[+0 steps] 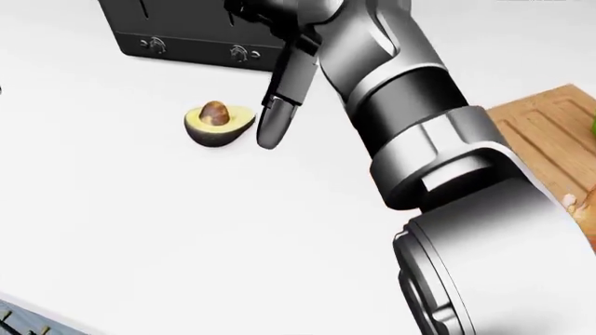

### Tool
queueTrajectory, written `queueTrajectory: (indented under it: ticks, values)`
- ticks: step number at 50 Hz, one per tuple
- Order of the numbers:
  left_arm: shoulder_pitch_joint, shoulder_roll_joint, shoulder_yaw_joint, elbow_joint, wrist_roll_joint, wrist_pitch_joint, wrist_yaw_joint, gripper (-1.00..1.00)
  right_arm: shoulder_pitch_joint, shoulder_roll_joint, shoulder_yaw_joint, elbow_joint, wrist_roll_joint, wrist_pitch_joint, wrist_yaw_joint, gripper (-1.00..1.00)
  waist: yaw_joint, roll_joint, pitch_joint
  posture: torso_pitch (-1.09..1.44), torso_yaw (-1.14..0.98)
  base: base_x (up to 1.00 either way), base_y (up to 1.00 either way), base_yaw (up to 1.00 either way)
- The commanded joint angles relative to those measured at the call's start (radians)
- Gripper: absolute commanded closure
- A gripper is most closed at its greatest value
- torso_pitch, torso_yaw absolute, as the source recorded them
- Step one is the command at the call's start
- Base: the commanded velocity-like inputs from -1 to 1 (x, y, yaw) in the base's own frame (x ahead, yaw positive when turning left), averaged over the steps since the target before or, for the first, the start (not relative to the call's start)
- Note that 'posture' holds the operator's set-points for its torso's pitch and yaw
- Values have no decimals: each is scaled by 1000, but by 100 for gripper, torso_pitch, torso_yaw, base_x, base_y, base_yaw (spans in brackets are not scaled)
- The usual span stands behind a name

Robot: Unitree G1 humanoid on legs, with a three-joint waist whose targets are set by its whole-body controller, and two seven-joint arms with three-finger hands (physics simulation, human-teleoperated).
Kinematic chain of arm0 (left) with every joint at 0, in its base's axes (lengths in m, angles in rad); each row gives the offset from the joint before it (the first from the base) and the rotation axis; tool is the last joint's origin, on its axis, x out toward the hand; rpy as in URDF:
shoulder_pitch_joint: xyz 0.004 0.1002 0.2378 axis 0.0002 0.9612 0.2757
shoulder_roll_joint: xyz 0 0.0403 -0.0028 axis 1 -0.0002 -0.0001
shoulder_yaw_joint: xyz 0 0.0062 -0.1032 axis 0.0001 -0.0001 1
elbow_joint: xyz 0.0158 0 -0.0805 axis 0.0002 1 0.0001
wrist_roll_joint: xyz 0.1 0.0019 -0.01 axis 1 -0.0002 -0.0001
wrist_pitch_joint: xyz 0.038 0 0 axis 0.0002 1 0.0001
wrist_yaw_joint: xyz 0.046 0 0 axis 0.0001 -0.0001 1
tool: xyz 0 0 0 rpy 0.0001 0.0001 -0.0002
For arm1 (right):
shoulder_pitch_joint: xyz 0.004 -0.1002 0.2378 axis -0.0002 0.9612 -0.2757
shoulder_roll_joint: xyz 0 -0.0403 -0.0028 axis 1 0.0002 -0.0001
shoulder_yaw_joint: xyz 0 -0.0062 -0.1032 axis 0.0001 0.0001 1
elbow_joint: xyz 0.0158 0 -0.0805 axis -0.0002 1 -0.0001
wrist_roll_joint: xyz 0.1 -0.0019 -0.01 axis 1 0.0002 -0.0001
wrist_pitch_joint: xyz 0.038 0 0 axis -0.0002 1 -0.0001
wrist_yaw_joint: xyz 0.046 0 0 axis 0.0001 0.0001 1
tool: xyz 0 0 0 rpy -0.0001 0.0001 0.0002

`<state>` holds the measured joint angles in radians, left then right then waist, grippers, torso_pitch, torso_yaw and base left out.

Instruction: Place the avocado, onion, tomato and bell pepper on the cutting board.

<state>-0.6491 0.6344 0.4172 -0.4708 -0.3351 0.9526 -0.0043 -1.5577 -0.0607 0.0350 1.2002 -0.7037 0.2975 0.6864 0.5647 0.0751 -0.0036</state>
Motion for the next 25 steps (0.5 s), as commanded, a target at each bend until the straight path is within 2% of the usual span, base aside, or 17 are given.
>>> queueTrajectory:
  ticks: [1, 15, 25]
  values:
    - [-24, 18, 21, -23, 3, -25, 5, -100, -36, -5, -3, -21, 6, -40, -25, -100, 4, 4, -28, 0, 56, 0, 0, 0]
    - [-19, 17, 36, -32, -14, -16, 13, -100, -33, 13, -6, 45, 11, -86, -73, -100, 57, 9, -31, 0, 63, 0, 0, 0]
    - [-12, 30, 26, -18, -7, -35, 9, -100, -16, 28, -15, 79, 6, -113, -131, -100, 80, 12, -34, 0, 64, 0, 0, 0]
